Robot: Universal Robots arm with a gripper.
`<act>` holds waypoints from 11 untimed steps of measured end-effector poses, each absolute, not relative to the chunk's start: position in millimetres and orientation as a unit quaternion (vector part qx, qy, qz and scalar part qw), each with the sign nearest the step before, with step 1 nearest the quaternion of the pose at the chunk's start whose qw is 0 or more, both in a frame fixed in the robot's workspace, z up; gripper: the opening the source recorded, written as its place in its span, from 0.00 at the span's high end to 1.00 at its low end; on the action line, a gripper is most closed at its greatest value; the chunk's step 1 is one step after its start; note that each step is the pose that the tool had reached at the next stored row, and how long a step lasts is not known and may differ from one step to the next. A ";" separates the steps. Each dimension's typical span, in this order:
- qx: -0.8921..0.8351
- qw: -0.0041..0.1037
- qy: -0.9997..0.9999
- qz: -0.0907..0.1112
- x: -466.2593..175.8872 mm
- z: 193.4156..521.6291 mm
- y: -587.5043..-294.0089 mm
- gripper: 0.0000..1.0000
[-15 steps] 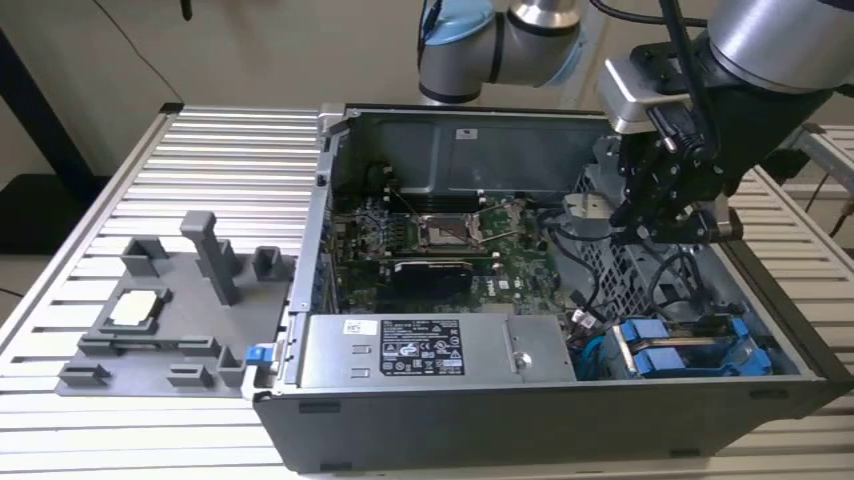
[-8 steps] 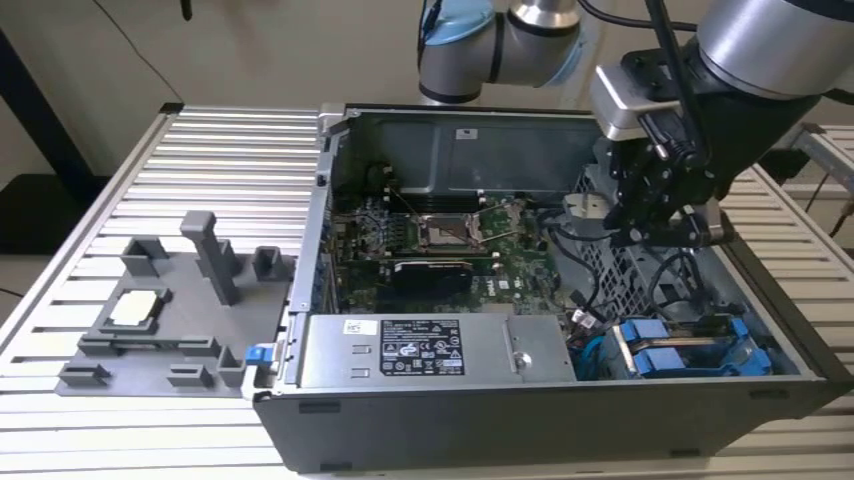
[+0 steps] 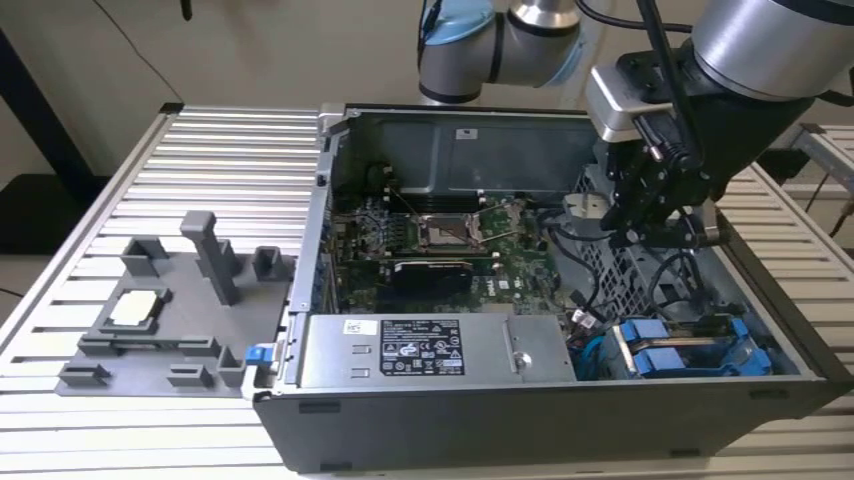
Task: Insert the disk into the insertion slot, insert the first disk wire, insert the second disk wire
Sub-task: 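Insert the second disk wire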
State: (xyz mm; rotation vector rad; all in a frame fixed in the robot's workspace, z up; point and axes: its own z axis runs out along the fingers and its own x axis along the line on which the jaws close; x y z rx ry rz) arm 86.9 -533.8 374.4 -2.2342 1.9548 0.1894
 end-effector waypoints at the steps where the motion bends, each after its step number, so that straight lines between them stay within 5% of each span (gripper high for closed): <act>1: -0.748 0.083 0.655 0.063 86.8 374.3 -533.8 0.73; 11: -0.748 0.083 0.655 0.063 86.4 374.4 -533.8 0.83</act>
